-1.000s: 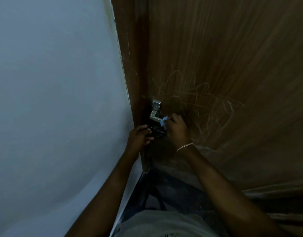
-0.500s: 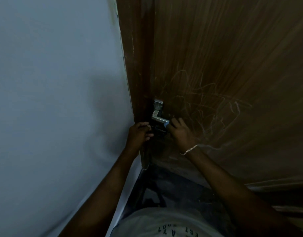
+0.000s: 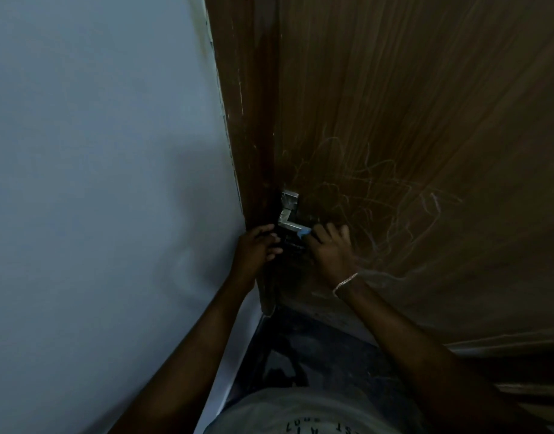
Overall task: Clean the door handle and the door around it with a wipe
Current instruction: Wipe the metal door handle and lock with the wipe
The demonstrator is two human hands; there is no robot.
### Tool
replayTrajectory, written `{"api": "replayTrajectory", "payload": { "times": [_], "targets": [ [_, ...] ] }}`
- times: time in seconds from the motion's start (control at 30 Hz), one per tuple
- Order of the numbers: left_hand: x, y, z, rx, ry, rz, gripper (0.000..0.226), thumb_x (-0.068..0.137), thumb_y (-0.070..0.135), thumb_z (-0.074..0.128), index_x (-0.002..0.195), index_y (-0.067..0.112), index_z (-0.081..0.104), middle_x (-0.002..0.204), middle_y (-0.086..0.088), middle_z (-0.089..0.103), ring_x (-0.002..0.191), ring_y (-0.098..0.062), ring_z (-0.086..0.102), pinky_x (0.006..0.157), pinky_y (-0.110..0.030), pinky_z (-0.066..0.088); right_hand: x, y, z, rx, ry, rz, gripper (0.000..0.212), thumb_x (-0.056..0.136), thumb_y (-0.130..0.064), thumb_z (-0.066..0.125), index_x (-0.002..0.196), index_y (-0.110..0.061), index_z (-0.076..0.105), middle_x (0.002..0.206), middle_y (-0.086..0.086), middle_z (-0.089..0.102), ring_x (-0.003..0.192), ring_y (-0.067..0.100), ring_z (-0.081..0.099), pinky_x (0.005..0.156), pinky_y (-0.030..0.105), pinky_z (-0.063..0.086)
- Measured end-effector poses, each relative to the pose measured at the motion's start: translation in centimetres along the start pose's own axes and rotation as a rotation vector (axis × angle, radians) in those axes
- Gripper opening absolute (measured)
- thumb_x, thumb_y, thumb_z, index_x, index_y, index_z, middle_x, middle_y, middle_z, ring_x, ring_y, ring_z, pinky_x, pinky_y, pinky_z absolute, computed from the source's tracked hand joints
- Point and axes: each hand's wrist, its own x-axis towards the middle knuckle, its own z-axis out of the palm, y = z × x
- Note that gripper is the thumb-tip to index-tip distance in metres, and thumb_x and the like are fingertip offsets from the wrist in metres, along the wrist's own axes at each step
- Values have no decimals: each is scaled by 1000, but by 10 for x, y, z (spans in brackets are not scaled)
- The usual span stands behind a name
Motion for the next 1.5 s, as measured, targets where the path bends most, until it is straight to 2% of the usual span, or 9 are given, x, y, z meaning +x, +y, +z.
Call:
{"api": "replayTrajectory", "payload": {
  "times": [0.13, 0.3, 0.5, 0.67, 0.83, 1.07, 1.2, 1.33, 1.5],
  "targets": [
    [2, 1, 4, -18, -4, -15, 37, 98, 13, 55, 135, 19, 57, 113, -12, 71, 81, -19, 70, 68, -23, 54, 2, -11, 7, -18, 4, 15, 25, 81, -19, 65, 105, -14, 72, 103, 8, 64, 90, 29, 56, 77, 41, 37],
    [5, 0, 3, 11, -46, 8, 43, 95, 9, 58, 136, 20, 57, 103, -7, 75, 77, -16, 71, 66, -21, 55, -4, 1, 7, -17, 114, 50, 24, 85, -22, 59, 106, -17, 70, 99, 5, 61, 88, 28, 49, 76, 41, 32],
    [7, 0, 4, 29, -54, 28, 42, 96, 6, 55, 136, 18, 57, 100, -7, 75, 77, -17, 70, 69, -24, 53, -1, -13, 18, -15, 43, 71, 27, 80, -22, 71, 106, -16, 71, 104, 7, 63, 89, 29, 53, 77, 42, 35],
    [7, 2, 3, 72, -50, 26, 39, 98, 5, 50, 133, 20, 58, 96, -7, 75, 80, -18, 70, 70, -23, 55, -6, -6, 16, -5, 92, 112, 27, 87, -25, 54, 108, -18, 69, 103, 5, 61, 89, 30, 52, 77, 43, 35],
    [8, 5, 0, 124, -58, 6, 47, 91, -2, 52, 130, 23, 61, 77, -7, 72, 64, -14, 66, 62, -24, 51, 8, -24, 20, -34, 95, 85, 22, 80, -20, 66, 102, -18, 71, 102, 6, 64, 90, 30, 52, 78, 43, 33],
    [9, 3, -4, 177, -69, 1, 53, 88, 1, 49, 126, 36, 61, 65, -2, 71, 55, -12, 63, 51, -20, 49, 8, -23, 17, -22, 127, 108, 23, 81, -19, 65, 103, -17, 71, 102, 7, 63, 90, 31, 54, 78, 45, 36],
    [10, 1, -5, 187, -75, 3, 54, 87, 1, 48, 115, 45, 63, 63, -3, 70, 53, -12, 62, 52, -21, 49, 17, -34, 20, -32, 117, 114, 22, 78, -19, 75, 100, -17, 73, 101, 6, 66, 88, 30, 57, 79, 44, 36],
    [12, 1, -7, 210, -89, 5, 55, 89, 1, 48, 126, 39, 61, 65, -5, 70, 55, -13, 63, 55, -23, 50, 7, -22, 16, -34, 150, 112, 21, 78, -18, 73, 100, -19, 73, 98, 5, 65, 86, 30, 55, 77, 43, 34],
    [11, -2, -9, 220, -102, 19, 53, 91, 7, 47, 124, 44, 62, 64, -5, 69, 56, -15, 62, 54, -24, 49, 30, -45, 14, -4, 104, 134, 24, 77, -25, 77, 99, -15, 74, 99, 8, 67, 91, 32, 59, 80, 46, 40]
  ]
}}
